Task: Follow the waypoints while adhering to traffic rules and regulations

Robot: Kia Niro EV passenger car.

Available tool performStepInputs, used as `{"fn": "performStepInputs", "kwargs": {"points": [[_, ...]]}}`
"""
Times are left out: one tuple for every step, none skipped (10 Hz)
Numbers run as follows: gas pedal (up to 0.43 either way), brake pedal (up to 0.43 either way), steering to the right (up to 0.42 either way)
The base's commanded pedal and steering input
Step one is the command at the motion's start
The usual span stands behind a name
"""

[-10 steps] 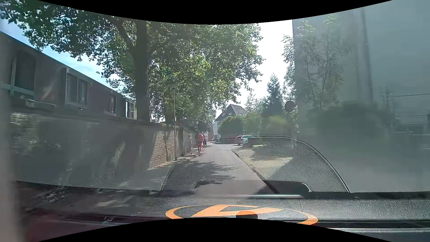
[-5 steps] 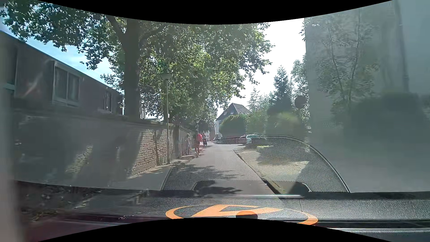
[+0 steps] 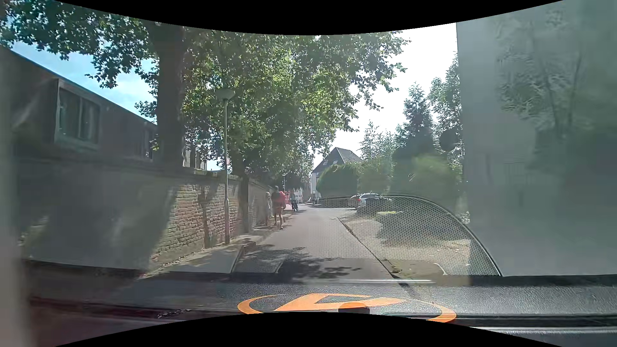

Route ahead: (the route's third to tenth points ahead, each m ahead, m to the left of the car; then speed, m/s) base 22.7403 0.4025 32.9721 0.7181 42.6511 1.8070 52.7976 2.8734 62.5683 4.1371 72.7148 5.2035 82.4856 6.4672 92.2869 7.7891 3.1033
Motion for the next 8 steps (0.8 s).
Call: {"fn": "performStepInputs", "kwargs": {"points": [[0.000,0.000,-0.017],[0.000,0.000,-0.016],[0.000,0.000,-0.016],[0.000,0.000,-0.016],[0.000,0.000,-0.016],[0.000,0.000,-0.016],[0.000,0.000,-0.016],[0.008,0.000,-0.018]]}}
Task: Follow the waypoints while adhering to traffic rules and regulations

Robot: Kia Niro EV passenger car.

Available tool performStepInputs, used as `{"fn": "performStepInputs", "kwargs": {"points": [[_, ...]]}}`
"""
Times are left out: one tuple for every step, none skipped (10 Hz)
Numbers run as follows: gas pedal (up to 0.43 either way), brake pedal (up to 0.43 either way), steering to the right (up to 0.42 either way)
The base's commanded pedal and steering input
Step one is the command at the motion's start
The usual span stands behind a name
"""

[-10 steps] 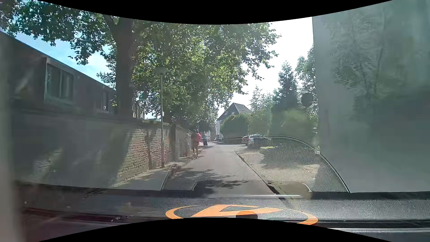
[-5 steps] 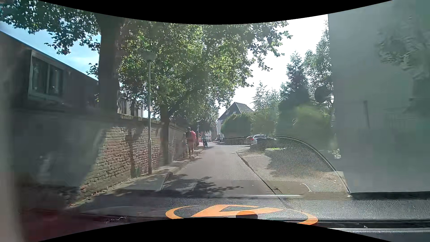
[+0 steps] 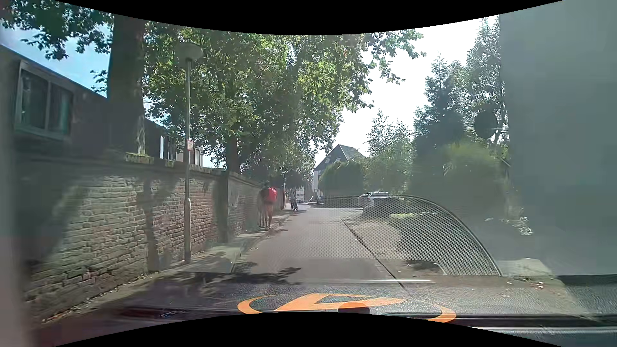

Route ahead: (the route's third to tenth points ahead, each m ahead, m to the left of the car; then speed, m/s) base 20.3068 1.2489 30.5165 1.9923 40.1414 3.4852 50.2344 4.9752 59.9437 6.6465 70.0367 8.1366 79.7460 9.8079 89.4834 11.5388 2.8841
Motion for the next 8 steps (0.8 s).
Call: {"fn": "performStepInputs", "kwargs": {"points": [[0.028,0.000,-0.019],[0.039,0.000,-0.020],[0.059,0.000,-0.020],[0.067,0.000,-0.020],[0.067,0.000,-0.019],[0.067,0.000,-0.020],[0.067,0.000,-0.020],[0.067,0.000,-0.019]]}}
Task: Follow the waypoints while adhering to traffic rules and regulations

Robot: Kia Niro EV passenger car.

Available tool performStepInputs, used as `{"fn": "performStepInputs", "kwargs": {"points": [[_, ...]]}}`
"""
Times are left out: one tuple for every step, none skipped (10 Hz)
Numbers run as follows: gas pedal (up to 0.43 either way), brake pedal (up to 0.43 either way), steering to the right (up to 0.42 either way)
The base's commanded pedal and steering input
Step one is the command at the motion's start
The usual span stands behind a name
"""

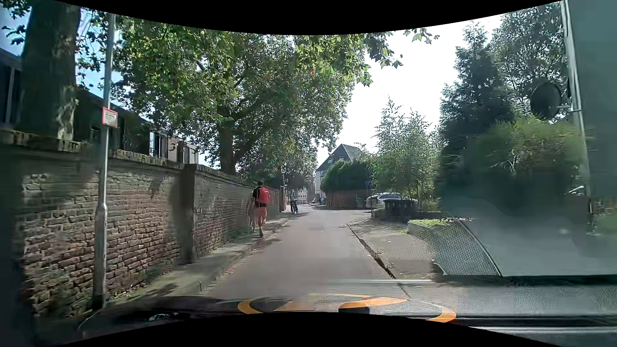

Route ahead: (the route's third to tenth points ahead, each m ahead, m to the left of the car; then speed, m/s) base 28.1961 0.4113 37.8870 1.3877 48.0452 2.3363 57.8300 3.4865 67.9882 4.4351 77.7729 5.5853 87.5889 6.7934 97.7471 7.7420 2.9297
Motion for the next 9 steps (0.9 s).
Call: {"fn": "performStepInputs", "kwargs": {"points": [[0.067,0.000,-0.018],[0.067,0.000,-0.018],[0.067,0.000,-0.019],[0.067,0.000,-0.019],[0.067,0.000,-0.019],[0.067,0.000,-0.018],[0.059,0.000,-0.018],[0.047,0.000,-0.017],[0.039,0.000,-0.016]]}}
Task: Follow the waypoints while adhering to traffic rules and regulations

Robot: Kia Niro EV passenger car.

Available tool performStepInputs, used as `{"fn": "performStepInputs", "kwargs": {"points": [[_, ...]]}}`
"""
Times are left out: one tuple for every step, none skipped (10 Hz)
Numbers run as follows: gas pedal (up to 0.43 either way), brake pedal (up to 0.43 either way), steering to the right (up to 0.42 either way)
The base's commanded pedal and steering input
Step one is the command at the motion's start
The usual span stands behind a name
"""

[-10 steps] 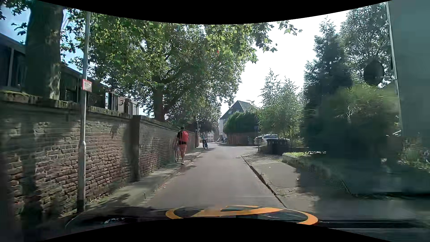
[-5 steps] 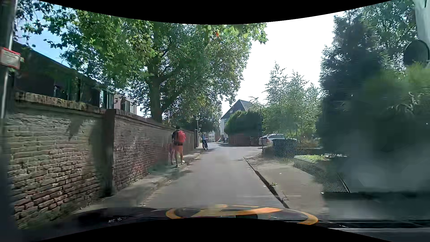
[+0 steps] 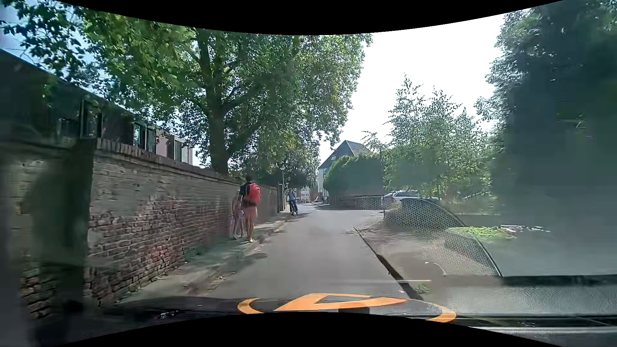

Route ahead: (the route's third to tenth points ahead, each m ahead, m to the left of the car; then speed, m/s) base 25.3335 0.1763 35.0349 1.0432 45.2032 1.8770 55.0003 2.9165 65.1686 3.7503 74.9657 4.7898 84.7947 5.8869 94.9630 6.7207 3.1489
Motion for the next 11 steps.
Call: {"fn": "performStepInputs", "kwargs": {"points": [[0.028,0.000,-0.016],[0.028,0.000,-0.015],[0.028,0.000,-0.014],[0.028,0.000,-0.013],[0.028,0.000,-0.013],[0.028,0.000,-0.013],[0.028,0.000,-0.012],[0.020,0.000,-0.012],[0.020,0.000,-0.012],[0.020,0.000,-0.012],[0.008,0.000,-0.012]]}}
